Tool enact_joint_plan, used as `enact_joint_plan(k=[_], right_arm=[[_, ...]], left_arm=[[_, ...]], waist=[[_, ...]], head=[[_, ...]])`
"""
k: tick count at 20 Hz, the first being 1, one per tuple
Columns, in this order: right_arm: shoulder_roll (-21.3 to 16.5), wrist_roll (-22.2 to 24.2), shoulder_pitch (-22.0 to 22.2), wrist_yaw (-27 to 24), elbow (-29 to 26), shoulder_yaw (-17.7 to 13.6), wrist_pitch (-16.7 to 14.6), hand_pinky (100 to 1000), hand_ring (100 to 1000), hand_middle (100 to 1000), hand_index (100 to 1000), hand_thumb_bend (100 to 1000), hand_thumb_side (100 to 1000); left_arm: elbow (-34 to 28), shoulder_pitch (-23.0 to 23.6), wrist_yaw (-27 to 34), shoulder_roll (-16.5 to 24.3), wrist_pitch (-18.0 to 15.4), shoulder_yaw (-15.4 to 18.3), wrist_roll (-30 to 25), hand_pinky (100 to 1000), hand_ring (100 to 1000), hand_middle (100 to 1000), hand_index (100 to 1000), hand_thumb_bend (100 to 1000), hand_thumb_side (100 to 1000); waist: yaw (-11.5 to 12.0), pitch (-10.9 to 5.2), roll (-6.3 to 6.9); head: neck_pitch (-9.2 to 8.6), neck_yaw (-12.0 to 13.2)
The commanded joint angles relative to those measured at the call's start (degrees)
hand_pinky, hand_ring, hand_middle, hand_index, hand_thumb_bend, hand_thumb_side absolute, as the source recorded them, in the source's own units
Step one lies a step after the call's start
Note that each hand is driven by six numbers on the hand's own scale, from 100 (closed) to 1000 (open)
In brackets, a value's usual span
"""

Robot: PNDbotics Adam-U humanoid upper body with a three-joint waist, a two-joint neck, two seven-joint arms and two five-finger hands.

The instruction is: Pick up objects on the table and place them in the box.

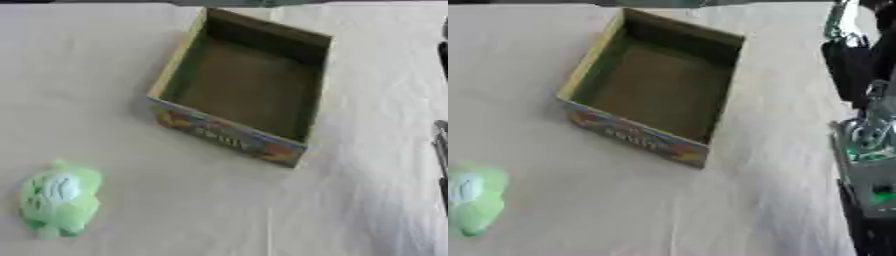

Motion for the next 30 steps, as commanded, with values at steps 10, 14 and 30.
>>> enact_joint_plan(k=[10, 14, 30], right_arm=[[-0.6, 0.0, -0.4, 0.3, -0.8, -0.2, 0.3, 687, 783, 740, 833, 100, 503], [-0.6, 0.1, -0.3, 0.3, -0.8, -0.1, 0.3, 687, 782, 740, 833, 100, 503], [-2.4, -0.3, 1.1, 0.7, -0.8, -0.5, 0.7, 686, 781, 740, 832, 100, 508]], left_arm=[[-1.1, 0.3, -0.3, 0.6, 0.1, 0.5, -0.1, 820, 701, 672, 881, 126, 1000], [-1.1, 0.5, -1.0, 1.1, 0.1, 0.5, 0.0, 822, 702, 673, 883, 129, 1000], [-1.1, 6.3, -23.4, 24.8, 6.6, -2.2, -0.9, 851, 751, 707, 904, 172, 974]], waist=[[0.1, -1.6, 0.15], [0.3, -2.01, 0.18], [1.7, -3.7, 1.08]], head=[[1.72, 0.6], [2.88, 0.9], [2.35, -0.5]])
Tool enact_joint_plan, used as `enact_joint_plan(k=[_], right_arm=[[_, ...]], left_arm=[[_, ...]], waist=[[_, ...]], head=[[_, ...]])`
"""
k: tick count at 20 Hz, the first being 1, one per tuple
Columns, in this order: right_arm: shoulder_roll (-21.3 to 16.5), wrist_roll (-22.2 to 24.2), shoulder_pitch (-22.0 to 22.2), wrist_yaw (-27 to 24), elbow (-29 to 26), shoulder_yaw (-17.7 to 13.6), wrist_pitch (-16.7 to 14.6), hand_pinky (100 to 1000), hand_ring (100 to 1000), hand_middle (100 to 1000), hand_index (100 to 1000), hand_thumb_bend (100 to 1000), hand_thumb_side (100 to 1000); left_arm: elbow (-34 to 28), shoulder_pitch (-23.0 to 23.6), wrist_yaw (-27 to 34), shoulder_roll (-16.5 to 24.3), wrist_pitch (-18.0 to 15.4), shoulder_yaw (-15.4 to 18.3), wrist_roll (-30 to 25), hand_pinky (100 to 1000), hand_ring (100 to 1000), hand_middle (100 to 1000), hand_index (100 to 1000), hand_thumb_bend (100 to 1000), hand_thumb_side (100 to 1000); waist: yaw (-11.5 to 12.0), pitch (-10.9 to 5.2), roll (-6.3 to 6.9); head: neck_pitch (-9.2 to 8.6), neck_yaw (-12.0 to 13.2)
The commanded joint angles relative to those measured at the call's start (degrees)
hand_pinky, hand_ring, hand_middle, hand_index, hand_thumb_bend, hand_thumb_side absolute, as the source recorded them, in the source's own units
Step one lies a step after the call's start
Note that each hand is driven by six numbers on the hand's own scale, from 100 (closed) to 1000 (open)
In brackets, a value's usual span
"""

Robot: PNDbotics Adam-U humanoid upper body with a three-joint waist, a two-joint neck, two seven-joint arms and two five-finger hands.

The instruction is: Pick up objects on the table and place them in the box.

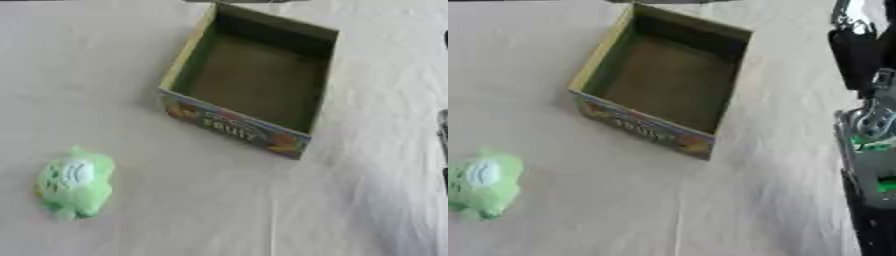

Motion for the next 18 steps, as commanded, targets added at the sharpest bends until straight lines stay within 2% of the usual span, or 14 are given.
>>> enact_joint_plan(k=[1, 4, 9, 14, 17, 18], right_arm=[[-1.9, -0.1, -0.1, 0.4, -0.8, -0.5, 0.2, 686, 781, 740, 832, 100, 508], [-2.0, -0.1, 0.0, 0.5, -0.8, -0.5, 0.2, 686, 781, 740, 832, 100, 507], [-1.8, 0.0, 0.0, 0.5, -0.8, -0.4, 0.2, 686, 781, 740, 832, 100, 508], [-1.8, 0.1, 0.1, 0.5, -0.8, -0.3, 0.3, 686, 781, 739, 831, 100, 509], [-1.8, 0.3, 0.1, 0.4, -0.8, -0.1, 0.3, 686, 781, 739, 831, 100, 510], [-1.8, 0.4, 0.1, 0.4, -0.8, -0.1, 0.3, 686, 781, 739, 831, 100, 510]], left_arm=[[-1.1, 0.6, -4.9, 8.4, 3.3, -1.2, -0.3, 858, 757, 713, 908, 177, 987], [-1.1, 1.5, -9.7, 13.1, 5.9, -2.7, -2.7, 872, 776, 732, 925, 197, 1000], [-1.1, 2.4, -15.9, 16.8, 8.5, -4.7, -9.8, 911, 821, 770, 951, 235, 1000], [-1.1, 2.2, -20.2, 21.1, 8.6, -7.2, -15.6, 936, 853, 795, 974, 292, 1000], [-1.1, 1.5, -20.0, 23.3, 8.0, -9.3, -18.7, 946, 862, 801, 980, 324, 1000], [-1.1, 1.2, -19.5, 23.9, 7.7, -10.1, -19.8, 951, 865, 802, 979, 370, 1000]], waist=[[0.1, -1.35, 0.3], [0.1, -1.37, 0.44], [-0.3, -1.42, 0.45], [-0.6, -1.55, 0.37], [-0.6, -1.59, 0.32], [-0.7, -1.6, 0.33]], head=[[-0.2, -0.4], [0.14, -0.3], [0.64, -0.3], [0.34, -0.1], [0.0, 0.1], [-0.1, 0.1]])
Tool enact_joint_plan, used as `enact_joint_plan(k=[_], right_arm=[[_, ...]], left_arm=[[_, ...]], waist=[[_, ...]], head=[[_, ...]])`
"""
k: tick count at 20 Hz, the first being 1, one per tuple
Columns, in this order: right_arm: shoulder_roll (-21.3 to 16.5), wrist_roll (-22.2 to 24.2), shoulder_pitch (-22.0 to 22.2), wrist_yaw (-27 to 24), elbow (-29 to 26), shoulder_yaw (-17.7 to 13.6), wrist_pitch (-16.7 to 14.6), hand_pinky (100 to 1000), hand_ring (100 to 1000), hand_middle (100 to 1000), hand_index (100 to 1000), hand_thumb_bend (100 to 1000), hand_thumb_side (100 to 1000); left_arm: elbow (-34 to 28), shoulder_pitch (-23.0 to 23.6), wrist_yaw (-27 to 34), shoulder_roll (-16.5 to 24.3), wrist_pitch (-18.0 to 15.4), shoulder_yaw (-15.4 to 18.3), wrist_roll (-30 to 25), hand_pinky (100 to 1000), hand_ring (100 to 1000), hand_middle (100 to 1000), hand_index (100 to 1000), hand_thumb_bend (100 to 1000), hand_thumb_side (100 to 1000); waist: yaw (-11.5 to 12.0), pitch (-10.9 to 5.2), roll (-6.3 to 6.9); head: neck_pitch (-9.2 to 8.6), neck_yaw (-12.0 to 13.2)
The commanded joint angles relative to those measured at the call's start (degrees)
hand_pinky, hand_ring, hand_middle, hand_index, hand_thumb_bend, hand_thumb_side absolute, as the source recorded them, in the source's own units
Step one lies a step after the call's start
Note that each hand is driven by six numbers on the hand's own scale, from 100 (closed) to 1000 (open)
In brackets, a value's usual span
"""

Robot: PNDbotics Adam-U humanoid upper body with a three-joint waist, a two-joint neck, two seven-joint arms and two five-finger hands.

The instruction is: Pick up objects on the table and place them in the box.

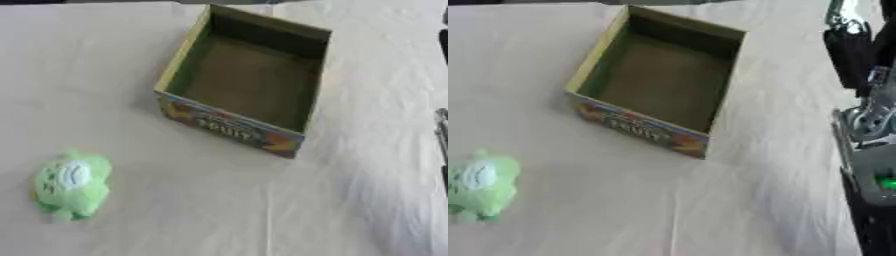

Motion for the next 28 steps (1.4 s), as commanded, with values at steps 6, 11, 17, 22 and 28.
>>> enact_joint_plan(k=[6, 11, 17, 22, 28], right_arm=[[-1.3, 0.6, -0.1, 0.1, -0.8, 0.1, 0.1, 687, 782, 739, 831, 100, 511], [-1.2, 0.9, -0.2, 0.0, -0.8, 0.3, 0.1, 687, 782, 739, 831, 100, 512], [-1.2, 1.1, -0.2, 0.0, -0.8, 0.5, 0.1, 688, 782, 738, 829, 100, 513], [-1.1, 1.3, -0.3, -0.1, -0.8, 0.6, 0.1, 688, 782, 737, 829, 100, 513], [-1.0, 1.4, -0.3, -0.2, -0.8, 0.7, 0.1, 689, 782, 736, 829, 100, 514]], left_arm=[[-1.0, -5.0, 1.6, 4.3, -1.8, -4.9, -8.0, 975, 879, 814, 983, 450, 1000], [-1.0, -7.2, 3.9, 3.3, -0.1, -7.6, -13.4, 998, 893, 829, 990, 512, 1000], [-1.0, -7.5, 5.9, 3.3, 2.3, -9.0, -20.7, 1000, 904, 838, 997, 641, 971], [-1.0, -7.0, 5.1, 3.2, 3.2, -9.2, -24.7, 1000, 923, 852, 1000, 680, 811], [-1.0, -6.3, 7.1, 2.9, 4.1, -10.0, -29.8, 1000, 936, 874, 1000, 554, 680]], waist=[[0.2, -1.55, 0.18], [0.3, -1.66, 0.17], [0.2, -1.64, 0.18], [0.3, -1.5, 0.2], [0.2, -1.35, 0.23]], head=[[-0.44, 0.6], [-0.74, 1.5], [-1.34, 1.8], [-1.68, 1.9], [-1.81, 2.1]])
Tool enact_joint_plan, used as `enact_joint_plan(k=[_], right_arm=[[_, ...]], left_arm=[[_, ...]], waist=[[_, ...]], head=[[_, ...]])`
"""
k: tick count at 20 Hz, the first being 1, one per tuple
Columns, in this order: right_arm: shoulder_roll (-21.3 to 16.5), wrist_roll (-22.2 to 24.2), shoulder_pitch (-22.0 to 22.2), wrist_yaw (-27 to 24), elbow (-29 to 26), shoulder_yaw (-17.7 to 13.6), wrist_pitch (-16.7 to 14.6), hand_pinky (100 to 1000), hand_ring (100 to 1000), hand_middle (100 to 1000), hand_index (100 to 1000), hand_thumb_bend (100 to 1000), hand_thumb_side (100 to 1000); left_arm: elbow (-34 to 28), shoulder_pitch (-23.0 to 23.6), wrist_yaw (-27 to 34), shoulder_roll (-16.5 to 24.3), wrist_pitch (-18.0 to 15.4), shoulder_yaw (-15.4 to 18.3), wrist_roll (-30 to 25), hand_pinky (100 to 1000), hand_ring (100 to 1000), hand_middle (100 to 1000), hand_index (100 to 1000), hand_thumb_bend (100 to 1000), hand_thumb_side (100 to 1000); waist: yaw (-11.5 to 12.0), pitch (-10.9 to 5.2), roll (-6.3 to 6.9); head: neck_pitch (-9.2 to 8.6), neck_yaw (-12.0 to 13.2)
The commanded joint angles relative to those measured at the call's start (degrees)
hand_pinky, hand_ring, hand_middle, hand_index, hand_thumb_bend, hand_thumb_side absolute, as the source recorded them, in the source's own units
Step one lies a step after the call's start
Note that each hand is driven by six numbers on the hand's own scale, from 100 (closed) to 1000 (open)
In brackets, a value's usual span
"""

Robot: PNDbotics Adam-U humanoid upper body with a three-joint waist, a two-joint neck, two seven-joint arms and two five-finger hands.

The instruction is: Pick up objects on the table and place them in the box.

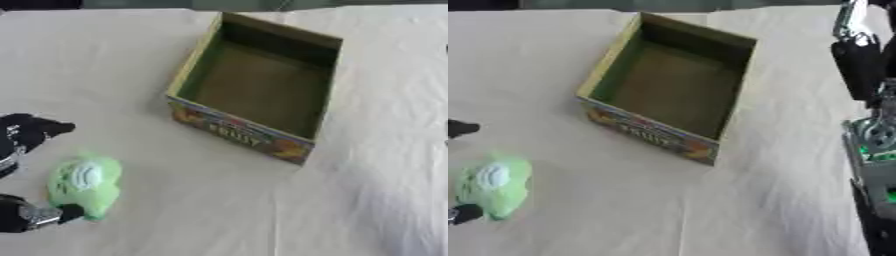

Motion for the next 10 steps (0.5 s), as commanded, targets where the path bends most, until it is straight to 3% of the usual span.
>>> enact_joint_plan(k=[1, 6, 10], right_arm=[[-1.0, 0.2, -0.5, -0.1, -0.8, 0.0, -0.1, 689, 782, 736, 828, 100, 514], [-0.7, 0.4, -0.4, -0.2, -0.8, 0.0, 0.1, 690, 781, 729, 826, 100, 511], [-0.6, 0.6, -0.3, -0.2, -0.8, 0.1, 0.1, 691, 776, 723, 826, 100, 513]], left_arm=[[-0.9, -0.2, 1.6, 0.8, 0.3, -0.1, -2.4, 1000, 938, 875, 1000, 538, 665], [-0.9, -0.7, 2.0, 0.3, 0.3, -1.0, -3.9, 1000, 938, 871, 1000, 567, 647], [-0.9, -1.6, -2.8, 0.1, 0.7, -1.4, -2.8, 996, 937, 851, 1000, 611, 657]], waist=[[0.0, -1.04, 0.11], [-0.1, -1.0, 0.16], [-0.1, -1.01, 0.19]], head=[[-0.55, 0.2], [-0.57, 0.3], [-0.48, 0.4]])
